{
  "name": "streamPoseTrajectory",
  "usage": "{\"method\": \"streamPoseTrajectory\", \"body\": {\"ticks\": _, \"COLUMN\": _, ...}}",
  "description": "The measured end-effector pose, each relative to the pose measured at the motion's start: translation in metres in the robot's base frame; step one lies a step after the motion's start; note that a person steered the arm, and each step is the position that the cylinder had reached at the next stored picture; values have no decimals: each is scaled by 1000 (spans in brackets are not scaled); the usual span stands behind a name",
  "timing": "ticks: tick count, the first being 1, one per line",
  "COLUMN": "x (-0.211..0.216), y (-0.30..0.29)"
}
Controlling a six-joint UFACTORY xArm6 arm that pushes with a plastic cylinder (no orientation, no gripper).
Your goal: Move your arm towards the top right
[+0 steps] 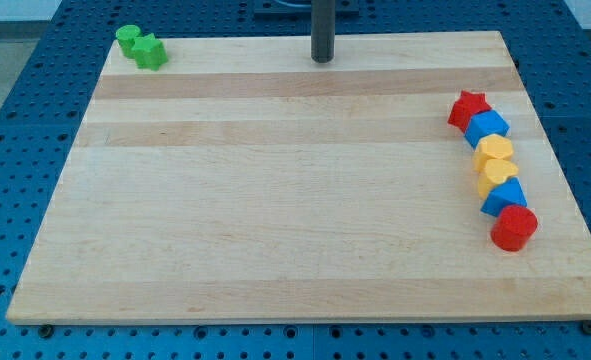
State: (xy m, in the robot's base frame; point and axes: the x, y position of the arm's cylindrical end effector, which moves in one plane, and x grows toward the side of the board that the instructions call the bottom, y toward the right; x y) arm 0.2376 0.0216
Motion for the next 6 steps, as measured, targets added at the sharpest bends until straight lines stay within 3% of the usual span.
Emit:
{"method": "streamPoseTrajectory", "body": {"ticks": 3, "x": -31, "y": 12}}
{"method": "streamPoseTrajectory", "body": {"ticks": 6, "x": -31, "y": 124}}
